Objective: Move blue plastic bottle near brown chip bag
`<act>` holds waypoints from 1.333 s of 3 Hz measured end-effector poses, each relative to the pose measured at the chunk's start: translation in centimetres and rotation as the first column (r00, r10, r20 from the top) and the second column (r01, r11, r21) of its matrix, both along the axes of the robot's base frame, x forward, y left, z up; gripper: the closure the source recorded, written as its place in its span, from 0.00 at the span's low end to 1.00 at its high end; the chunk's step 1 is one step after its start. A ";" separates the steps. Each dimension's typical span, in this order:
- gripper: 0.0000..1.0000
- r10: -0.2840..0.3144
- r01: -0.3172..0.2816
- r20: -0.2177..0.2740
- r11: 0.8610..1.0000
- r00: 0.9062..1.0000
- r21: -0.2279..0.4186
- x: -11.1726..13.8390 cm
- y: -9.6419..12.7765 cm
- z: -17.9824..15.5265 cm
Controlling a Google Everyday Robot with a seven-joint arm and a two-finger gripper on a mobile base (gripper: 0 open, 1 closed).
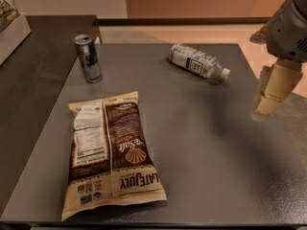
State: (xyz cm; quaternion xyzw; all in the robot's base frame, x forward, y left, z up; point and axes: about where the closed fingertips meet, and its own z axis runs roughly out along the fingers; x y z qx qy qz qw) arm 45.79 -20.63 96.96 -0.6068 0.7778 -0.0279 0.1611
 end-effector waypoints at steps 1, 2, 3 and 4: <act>0.00 -0.012 0.012 -0.004 1.000 1.000 0.012 3.4 1.3 -1.1; 0.00 -0.048 0.048 0.000 0.999 0.999 0.019 7.7 2.5 -2.2; 0.00 -0.086 0.085 0.014 0.996 0.996 0.018 12.1 3.5 -3.2; 0.00 -0.127 0.127 0.000 0.992 0.992 0.015 15.7 4.1 -4.4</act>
Offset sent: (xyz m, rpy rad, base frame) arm 0.1292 0.0395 -0.0362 0.0246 0.0035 -0.0949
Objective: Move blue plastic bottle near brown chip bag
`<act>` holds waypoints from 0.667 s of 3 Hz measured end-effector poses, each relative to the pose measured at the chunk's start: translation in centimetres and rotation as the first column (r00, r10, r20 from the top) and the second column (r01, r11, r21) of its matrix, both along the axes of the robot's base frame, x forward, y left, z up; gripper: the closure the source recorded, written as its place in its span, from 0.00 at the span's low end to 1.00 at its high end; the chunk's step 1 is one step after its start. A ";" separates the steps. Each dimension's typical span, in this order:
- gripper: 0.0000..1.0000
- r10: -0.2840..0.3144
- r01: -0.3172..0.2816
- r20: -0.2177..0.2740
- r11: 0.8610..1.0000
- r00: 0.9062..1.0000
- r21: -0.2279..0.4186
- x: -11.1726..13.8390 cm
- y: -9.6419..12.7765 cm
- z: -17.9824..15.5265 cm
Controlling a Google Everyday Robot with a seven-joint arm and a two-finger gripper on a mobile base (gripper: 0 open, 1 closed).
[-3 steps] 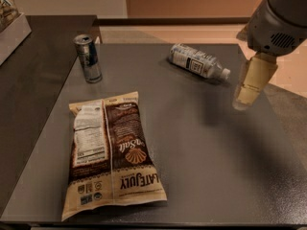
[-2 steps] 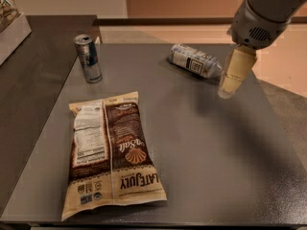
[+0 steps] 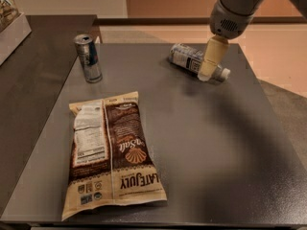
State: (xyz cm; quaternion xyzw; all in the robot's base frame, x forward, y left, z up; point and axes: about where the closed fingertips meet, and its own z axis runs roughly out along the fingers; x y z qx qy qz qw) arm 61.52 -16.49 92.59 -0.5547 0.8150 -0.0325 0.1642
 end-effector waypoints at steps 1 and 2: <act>0.00 -0.045 0.044 -0.038 0.999 0.998 -0.010 2.9 0.6 -1.7; 0.00 -0.086 0.084 -0.075 0.996 0.994 -0.022 4.7 0.8 -3.4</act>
Offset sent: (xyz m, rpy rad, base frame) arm 0.0666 0.0080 -0.0492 -0.0362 0.1297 -0.1379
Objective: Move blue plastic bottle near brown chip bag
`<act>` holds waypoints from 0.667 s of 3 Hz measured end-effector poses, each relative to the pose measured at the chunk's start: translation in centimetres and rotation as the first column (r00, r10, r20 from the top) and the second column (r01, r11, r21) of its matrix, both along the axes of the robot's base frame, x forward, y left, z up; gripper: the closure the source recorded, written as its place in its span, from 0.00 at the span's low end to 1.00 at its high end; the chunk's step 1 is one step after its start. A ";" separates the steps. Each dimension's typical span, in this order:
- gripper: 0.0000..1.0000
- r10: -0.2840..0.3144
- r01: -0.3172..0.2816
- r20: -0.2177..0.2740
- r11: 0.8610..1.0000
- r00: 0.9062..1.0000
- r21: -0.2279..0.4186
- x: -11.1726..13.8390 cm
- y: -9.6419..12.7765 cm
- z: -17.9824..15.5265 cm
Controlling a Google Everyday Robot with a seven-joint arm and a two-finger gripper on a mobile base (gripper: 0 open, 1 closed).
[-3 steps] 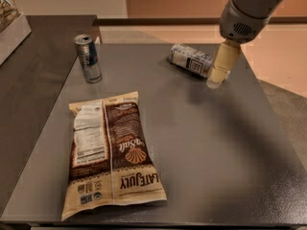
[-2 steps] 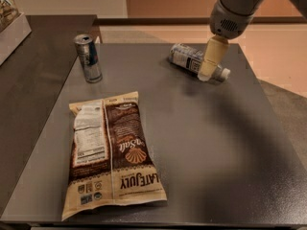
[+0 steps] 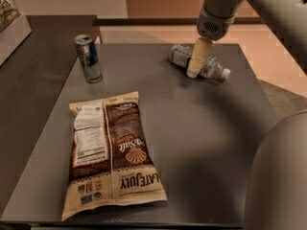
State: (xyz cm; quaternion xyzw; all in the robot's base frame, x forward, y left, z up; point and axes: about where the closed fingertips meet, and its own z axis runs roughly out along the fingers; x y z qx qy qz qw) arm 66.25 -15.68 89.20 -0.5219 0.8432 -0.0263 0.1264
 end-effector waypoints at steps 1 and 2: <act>0.00 -0.036 0.036 -0.031 0.999 0.999 -0.013 1.2 -0.1 -1.7; 0.00 -0.059 0.057 -0.062 0.998 0.996 -0.027 1.8 -0.2 -3.2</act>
Offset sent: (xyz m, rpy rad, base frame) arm 0.0186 -0.0061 -0.0432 -0.0461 0.1147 -0.0871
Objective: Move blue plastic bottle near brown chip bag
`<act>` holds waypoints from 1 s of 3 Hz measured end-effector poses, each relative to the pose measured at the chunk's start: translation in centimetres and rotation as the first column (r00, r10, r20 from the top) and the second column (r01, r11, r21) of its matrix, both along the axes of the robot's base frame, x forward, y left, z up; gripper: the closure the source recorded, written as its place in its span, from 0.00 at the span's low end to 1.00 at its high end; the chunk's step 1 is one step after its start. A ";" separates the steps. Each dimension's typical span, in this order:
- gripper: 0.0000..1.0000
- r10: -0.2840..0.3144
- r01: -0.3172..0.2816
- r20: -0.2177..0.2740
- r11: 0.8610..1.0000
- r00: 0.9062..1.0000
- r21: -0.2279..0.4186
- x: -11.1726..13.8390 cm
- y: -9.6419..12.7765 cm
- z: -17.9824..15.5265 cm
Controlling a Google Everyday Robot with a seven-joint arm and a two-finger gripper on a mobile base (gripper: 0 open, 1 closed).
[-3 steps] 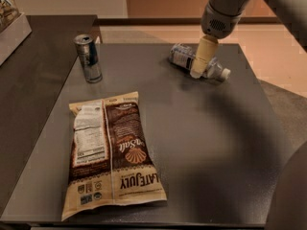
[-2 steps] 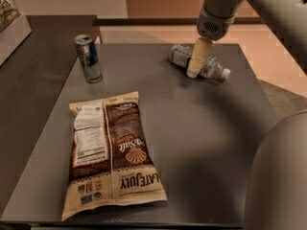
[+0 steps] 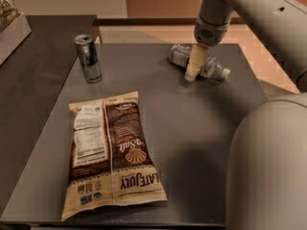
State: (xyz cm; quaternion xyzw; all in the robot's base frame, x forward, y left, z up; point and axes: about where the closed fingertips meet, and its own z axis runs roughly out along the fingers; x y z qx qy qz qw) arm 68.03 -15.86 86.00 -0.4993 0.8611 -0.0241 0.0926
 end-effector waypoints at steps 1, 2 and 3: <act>0.17 -0.012 0.011 -0.024 1.000 1.000 -0.011 0.2 0.0 -1.0; 0.41 -0.014 0.014 -0.051 1.000 0.999 -0.010 0.3 -0.1 -1.7; 0.64 -0.013 0.013 -0.056 1.000 0.998 -0.007 0.3 0.0 -1.6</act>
Offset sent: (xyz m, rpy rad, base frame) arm -0.0051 -0.0052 -0.0167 -0.0174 0.1071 -0.0196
